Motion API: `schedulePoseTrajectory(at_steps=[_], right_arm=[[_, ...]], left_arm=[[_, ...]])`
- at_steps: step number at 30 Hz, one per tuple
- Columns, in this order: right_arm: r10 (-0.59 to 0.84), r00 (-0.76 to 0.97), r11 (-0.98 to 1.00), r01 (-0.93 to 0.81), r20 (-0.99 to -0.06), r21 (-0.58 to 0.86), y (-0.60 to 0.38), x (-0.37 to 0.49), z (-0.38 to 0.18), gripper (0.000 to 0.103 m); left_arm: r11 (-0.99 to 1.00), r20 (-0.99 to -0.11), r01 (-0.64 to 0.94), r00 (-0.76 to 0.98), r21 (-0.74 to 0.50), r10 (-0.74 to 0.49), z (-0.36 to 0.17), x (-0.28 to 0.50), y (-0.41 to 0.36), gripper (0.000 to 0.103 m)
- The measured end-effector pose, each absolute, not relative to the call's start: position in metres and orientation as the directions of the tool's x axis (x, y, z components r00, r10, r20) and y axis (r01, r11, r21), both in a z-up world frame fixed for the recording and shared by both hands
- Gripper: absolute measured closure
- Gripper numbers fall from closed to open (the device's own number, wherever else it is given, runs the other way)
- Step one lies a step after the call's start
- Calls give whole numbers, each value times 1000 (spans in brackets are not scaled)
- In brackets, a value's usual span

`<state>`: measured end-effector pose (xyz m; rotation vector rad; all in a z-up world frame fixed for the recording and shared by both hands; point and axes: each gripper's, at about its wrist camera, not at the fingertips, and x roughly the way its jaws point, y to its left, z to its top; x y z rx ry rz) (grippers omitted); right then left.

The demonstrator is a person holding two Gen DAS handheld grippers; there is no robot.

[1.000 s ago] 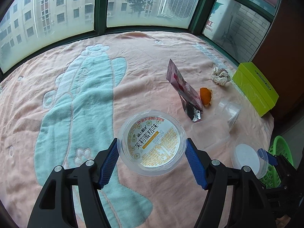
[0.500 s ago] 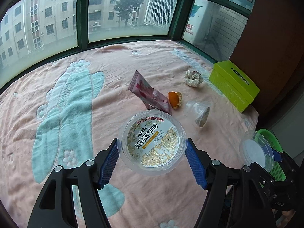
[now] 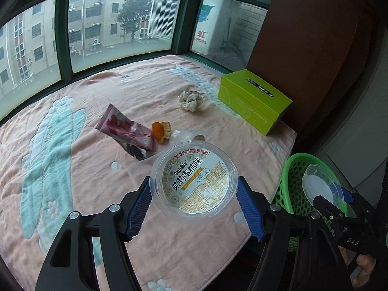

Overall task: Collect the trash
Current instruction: 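Carry the lid and yogurt cup over the green basket and open both grippers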

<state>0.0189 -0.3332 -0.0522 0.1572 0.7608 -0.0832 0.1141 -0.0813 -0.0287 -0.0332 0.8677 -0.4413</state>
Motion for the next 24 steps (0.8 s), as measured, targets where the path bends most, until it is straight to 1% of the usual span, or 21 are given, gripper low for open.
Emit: schedulePoseTrajectory(at_steps=[11, 18, 24], right_arm=[[-134, 681, 939, 318, -719, 126, -408, -11, -68, 10], [-157, 668, 918, 371, -728, 142, -432, -23, -76, 9], [-172, 677, 908, 391, -716, 152, -442, -35, -73, 8]], left_arm=[[862, -726, 463, 520, -204, -451, -22, 103, -141, 36], [827, -729, 524, 484, -202, -485, -24, 93, -178, 36], [802, -736, 566, 458, -191, -498, -27, 85, -208, 36]])
